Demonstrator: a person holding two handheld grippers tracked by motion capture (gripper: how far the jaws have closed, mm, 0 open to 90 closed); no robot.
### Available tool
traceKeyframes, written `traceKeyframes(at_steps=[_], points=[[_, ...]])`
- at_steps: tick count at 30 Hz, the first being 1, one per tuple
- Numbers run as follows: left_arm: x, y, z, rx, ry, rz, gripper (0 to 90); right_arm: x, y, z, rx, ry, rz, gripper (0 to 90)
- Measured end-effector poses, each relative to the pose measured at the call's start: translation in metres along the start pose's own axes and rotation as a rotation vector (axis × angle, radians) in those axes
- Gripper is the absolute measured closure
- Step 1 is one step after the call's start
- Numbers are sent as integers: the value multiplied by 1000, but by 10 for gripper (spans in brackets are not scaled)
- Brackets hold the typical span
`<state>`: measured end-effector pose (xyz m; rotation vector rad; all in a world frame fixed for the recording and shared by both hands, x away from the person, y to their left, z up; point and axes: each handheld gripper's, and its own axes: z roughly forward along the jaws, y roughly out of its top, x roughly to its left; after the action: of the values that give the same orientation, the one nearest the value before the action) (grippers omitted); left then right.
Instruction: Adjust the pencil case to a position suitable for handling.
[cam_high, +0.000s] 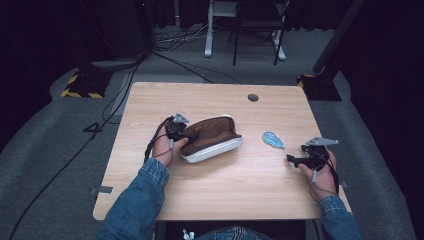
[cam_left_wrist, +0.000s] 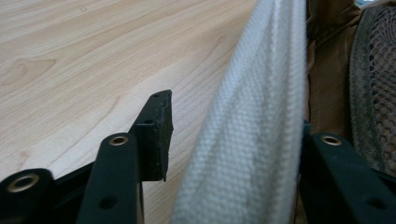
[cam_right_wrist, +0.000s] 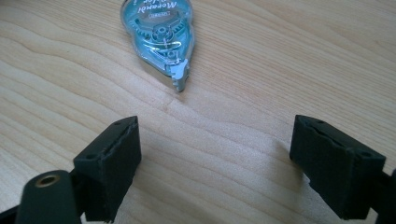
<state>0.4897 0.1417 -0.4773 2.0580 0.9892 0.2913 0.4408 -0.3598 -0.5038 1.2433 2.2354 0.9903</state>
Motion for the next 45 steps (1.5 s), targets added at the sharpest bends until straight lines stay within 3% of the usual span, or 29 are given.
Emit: traceKeyframes(at_steps=[6, 9, 14, 30, 36, 45], points=[[1, -1, 3, -1, -40, -4, 612, 0, 0, 0, 1, 1, -1, 168], [2, -2, 2, 1, -74, 4, 745, 0, 0, 0, 1, 1, -2, 168], [5, -3, 2, -1, -104, -4, 778, 0, 0, 0, 1, 2, -2, 168], [5, -1, -2, 14, -122, -2, 837, 1, 0, 0, 0, 1, -2, 168], [5, 2, -9, 20, -116, 4, 837, 1, 0, 0, 1, 2, -2, 169], [-3, 7, -26, 18, -147, -2, 838, 1, 0, 0, 1, 3, -2, 168]])
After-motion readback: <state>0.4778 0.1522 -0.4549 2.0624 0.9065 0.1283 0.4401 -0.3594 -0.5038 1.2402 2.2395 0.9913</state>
